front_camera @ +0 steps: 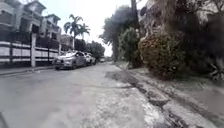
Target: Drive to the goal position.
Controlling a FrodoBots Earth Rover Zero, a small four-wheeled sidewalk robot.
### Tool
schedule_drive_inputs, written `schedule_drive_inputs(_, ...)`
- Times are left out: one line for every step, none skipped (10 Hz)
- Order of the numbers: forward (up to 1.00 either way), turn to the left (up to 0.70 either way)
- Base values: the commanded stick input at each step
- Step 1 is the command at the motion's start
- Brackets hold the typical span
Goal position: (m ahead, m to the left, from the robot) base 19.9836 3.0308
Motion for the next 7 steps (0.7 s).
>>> schedule_drive_inputs(0.70,0.00)
schedule_drive_inputs(0.70,0.00)
schedule_drive_inputs(0.70,0.00)
schedule_drive_inputs(0.70,0.00)
schedule_drive_inputs(0.70,0.00)
schedule_drive_inputs(0.70,0.00)
schedule_drive_inputs(0.70,0.00)
